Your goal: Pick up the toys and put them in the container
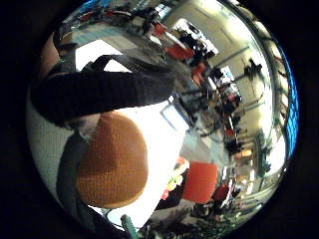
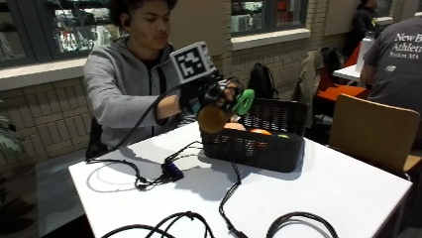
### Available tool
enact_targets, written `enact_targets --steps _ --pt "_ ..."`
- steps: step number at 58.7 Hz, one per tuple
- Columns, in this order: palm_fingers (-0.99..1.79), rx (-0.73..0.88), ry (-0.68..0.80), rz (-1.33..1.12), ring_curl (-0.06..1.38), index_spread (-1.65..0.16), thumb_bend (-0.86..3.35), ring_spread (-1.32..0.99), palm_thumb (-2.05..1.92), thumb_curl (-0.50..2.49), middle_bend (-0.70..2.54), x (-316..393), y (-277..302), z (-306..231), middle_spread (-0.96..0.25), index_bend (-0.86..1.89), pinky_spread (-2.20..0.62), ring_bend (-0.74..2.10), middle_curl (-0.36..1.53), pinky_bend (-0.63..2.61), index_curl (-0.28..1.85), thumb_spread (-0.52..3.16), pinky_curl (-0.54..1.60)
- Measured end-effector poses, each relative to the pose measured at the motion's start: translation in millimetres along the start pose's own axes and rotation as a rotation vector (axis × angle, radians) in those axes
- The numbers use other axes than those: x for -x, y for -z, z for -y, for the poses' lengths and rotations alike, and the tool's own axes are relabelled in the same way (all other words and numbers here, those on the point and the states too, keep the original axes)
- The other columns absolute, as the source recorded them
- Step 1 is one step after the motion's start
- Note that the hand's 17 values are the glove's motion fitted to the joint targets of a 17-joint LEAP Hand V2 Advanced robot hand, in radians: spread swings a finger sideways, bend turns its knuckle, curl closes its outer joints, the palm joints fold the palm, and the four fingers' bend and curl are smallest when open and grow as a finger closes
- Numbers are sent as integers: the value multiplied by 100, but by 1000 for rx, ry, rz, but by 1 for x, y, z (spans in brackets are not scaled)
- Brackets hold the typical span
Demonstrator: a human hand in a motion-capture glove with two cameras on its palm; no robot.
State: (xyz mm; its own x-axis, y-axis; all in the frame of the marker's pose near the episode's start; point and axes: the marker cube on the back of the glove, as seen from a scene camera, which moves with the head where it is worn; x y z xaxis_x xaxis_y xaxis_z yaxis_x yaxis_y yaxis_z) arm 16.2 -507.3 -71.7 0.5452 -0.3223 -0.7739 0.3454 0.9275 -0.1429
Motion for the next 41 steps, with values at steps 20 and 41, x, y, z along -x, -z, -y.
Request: enact_targets --steps 20,41 --pt "44 113 200 -17 76 -28 14 -32 60 53 92 153 19 95 -21 20 -26 142 103 101 29 145 42" --pt "-37 311 63 -89 44 -22 -3 -12 14 36 35 102 14 52 -2 -4 2 49 69 81 13 128 35"
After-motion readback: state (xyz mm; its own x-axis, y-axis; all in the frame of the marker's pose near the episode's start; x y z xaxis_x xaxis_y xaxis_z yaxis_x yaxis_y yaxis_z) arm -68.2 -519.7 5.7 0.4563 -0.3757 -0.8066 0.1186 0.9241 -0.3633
